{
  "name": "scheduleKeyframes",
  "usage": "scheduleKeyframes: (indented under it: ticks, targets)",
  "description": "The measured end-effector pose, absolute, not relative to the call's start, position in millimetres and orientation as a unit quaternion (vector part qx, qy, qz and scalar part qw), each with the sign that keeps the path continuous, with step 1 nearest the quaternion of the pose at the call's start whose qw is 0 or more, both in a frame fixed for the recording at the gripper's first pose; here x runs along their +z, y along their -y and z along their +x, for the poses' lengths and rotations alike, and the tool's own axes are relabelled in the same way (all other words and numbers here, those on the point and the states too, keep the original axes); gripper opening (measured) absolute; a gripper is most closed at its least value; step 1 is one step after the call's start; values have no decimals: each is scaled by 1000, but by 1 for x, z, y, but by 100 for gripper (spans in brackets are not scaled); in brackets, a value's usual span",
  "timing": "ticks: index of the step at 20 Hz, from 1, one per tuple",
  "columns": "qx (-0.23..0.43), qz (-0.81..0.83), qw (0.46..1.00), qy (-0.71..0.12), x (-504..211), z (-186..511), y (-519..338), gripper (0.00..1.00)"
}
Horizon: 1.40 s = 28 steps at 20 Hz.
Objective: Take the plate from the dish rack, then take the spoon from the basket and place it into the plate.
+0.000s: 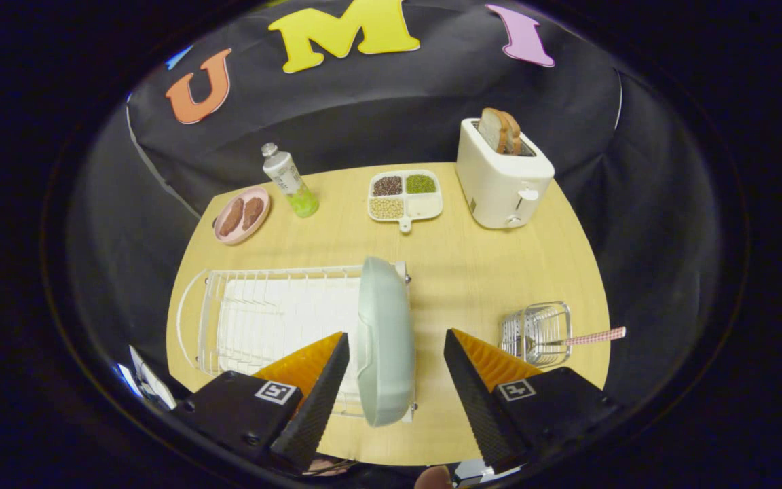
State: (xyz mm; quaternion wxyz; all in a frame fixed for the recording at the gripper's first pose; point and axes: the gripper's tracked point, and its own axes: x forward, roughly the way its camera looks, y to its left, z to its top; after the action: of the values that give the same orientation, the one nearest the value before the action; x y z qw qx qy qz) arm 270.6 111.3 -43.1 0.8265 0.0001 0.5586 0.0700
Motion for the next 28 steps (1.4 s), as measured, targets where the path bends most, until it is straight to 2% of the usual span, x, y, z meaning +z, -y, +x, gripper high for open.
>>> scheduleKeyframes:
  ticks: [6, 14, 28]
  targets:
    - [83, 14, 806, -585, -67, 283, -125, 79]
    - [61, 1, 790, -610, -89, 280, -131, 44]
    - [-41, -137, 800, -582, -55, 277, -132, 36]
